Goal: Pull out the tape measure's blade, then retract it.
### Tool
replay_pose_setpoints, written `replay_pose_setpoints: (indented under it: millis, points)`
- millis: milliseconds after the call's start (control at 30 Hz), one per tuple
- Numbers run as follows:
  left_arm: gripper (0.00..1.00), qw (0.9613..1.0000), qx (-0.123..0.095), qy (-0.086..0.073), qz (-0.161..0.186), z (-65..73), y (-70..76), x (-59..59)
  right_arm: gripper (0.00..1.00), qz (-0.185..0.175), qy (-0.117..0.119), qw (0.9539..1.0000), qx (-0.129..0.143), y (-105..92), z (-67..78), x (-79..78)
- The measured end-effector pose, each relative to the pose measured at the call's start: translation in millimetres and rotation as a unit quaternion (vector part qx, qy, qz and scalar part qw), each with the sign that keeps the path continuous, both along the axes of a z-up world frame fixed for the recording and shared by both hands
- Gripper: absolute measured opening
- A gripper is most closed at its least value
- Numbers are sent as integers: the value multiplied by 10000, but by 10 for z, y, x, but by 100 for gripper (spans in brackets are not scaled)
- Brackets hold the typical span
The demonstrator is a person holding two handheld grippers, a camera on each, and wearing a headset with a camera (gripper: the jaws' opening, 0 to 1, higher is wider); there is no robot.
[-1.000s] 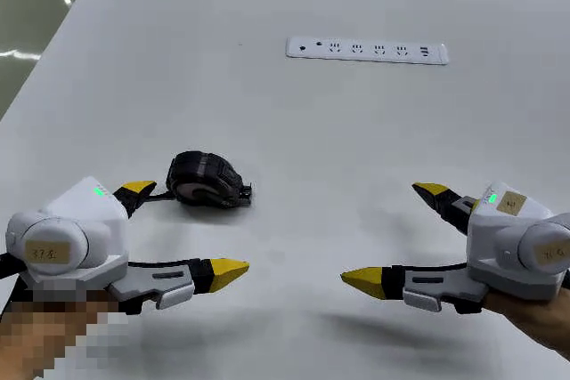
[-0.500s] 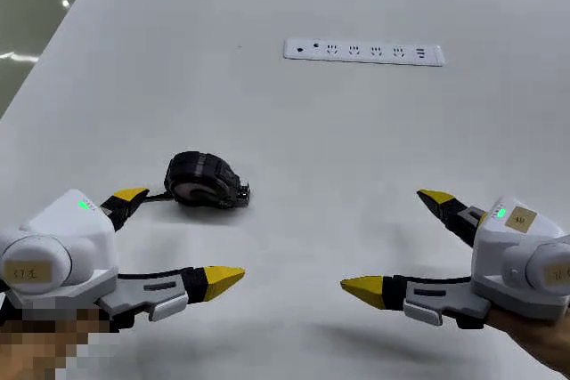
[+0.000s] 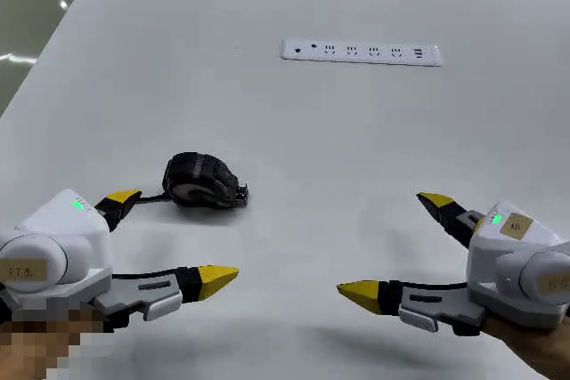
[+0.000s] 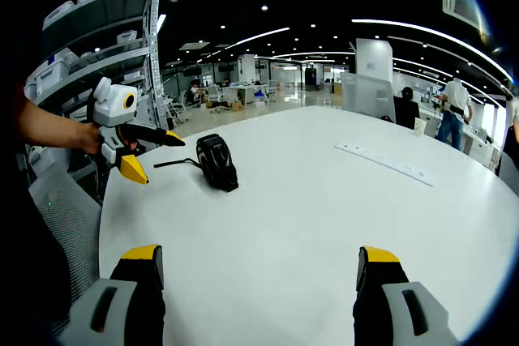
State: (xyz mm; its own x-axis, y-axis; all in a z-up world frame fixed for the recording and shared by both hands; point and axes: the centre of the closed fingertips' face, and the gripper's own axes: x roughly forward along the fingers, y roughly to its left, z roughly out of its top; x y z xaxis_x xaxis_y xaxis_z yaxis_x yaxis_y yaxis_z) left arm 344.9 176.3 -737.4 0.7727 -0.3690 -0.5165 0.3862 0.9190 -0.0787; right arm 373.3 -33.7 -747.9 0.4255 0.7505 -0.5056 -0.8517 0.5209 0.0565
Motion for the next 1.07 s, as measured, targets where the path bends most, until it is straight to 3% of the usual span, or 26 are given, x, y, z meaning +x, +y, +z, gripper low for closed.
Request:
replay_pose_setpoints:
  millis: [467,633,1067]
  points:
    - [99,9999,1,-100,61,41,-7,8,99,-191,46,9997,112,-15,35,-13]
    - [97,9999,-103,-7,-35,25,-58,-22,99,-211,73,9997,122,-22,29,-20]
    - [99,9992,207,-86,-340,44,-145,-83,99,-263,92,9995,174,-57,44,-26]
